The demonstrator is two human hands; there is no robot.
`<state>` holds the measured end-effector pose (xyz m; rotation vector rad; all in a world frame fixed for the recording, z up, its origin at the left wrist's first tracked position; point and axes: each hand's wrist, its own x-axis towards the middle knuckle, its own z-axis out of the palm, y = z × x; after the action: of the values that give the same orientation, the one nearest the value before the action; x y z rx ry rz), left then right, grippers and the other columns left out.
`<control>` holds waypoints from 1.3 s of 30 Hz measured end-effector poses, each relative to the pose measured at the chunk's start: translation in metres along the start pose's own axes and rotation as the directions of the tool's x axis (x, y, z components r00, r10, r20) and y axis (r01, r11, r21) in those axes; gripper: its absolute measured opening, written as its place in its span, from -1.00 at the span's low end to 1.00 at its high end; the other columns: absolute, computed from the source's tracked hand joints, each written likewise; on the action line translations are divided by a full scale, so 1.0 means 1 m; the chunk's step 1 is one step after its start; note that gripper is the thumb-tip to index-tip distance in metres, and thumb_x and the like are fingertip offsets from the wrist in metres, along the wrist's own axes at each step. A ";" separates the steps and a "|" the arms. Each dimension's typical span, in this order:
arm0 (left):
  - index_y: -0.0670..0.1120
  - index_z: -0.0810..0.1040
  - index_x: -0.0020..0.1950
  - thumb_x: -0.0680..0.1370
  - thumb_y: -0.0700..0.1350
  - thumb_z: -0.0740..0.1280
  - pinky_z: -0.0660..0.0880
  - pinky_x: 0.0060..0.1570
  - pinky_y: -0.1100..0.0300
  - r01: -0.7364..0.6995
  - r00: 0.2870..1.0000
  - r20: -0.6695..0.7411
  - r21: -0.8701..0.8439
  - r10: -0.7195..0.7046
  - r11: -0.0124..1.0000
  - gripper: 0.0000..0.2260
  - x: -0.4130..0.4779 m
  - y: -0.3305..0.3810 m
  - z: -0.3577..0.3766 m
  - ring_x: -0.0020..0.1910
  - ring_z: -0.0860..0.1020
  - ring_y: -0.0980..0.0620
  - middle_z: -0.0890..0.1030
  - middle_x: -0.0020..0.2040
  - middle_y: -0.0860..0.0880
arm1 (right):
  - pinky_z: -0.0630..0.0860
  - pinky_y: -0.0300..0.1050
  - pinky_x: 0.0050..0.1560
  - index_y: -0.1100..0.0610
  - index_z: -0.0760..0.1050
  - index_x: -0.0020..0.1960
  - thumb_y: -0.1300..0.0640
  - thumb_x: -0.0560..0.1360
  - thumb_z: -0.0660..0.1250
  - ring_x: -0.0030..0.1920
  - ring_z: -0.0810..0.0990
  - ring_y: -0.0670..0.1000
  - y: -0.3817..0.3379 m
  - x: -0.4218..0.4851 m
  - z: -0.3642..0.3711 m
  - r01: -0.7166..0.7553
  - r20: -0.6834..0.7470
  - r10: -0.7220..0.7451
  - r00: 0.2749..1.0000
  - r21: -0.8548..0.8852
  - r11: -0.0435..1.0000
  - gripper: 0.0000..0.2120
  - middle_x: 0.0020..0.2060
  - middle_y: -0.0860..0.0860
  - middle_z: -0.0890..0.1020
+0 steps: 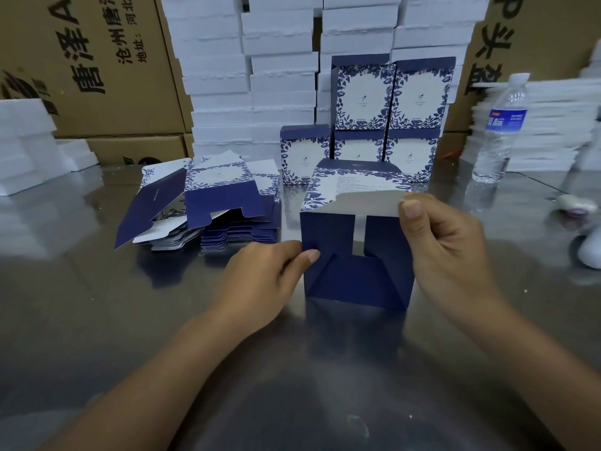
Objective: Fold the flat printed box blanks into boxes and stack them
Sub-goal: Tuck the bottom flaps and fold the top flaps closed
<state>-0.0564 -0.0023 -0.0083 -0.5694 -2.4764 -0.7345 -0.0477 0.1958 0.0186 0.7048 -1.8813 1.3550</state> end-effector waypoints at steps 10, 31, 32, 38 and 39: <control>-0.10 0.37 -0.34 0.50 0.25 0.09 0.33 -0.36 0.04 0.043 0.998 0.038 -0.007 -0.042 0.999 -0.55 0.002 0.001 0.001 -0.39 0.43 -0.13 0.44 -0.46 -0.09 | 0.29 -0.50 -0.27 -0.14 0.36 -0.30 -0.27 0.47 0.08 -0.31 0.44 -0.33 0.004 0.001 -0.001 -0.010 -0.019 0.010 1.000 0.028 1.000 -0.71 -0.39 -0.36 0.51; 0.02 0.38 -0.35 0.54 0.12 0.29 0.31 -0.33 0.13 0.112 0.962 0.240 0.070 -0.126 0.991 -0.69 0.001 -0.008 0.003 -0.40 0.36 0.12 0.44 -0.43 0.08 | 0.30 -0.46 -0.19 -0.12 0.46 -0.19 -0.35 0.45 0.09 -0.24 0.46 -0.31 0.006 0.003 -0.001 -0.013 -0.021 0.014 1.000 0.039 0.999 -0.65 -0.33 -0.35 0.55; 0.01 0.43 -0.31 0.54 0.10 0.30 0.38 -0.29 0.10 0.115 0.959 0.256 0.048 -0.124 0.992 -0.73 0.001 -0.009 0.004 -0.37 0.38 0.11 0.50 -0.39 0.07 | 0.30 -0.47 -0.18 -0.11 0.47 -0.18 -0.35 0.45 0.09 -0.23 0.46 -0.32 0.006 0.003 -0.001 -0.015 -0.022 0.016 1.000 0.040 0.999 -0.64 -0.32 -0.35 0.55; -0.01 0.42 -0.31 0.55 0.03 0.31 0.42 -0.27 0.06 0.094 0.972 0.217 0.019 -0.096 0.995 -0.74 -0.001 -0.011 0.008 -0.41 0.40 0.12 0.54 -0.41 0.06 | 0.30 -0.48 -0.22 -0.11 0.37 -0.33 -0.31 0.46 0.09 -0.27 0.45 -0.33 0.005 0.002 0.000 -0.004 -0.013 0.005 1.000 0.032 0.999 -0.65 -0.36 -0.34 0.53; -0.02 0.43 -0.31 0.54 0.03 0.32 0.42 -0.28 0.07 0.098 0.971 0.217 0.009 -0.098 0.995 -0.74 0.000 -0.011 0.008 -0.41 0.40 0.13 0.54 -0.41 0.07 | 0.30 -0.48 -0.23 -0.10 0.35 -0.34 -0.32 0.46 0.09 -0.27 0.45 -0.32 0.006 0.002 0.000 -0.005 -0.014 0.006 1.000 0.035 0.999 -0.64 -0.36 -0.33 0.53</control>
<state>-0.0647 -0.0066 -0.0186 -0.5576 -2.7228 -0.7467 -0.0532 0.1978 0.0173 0.7063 -1.8539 1.3957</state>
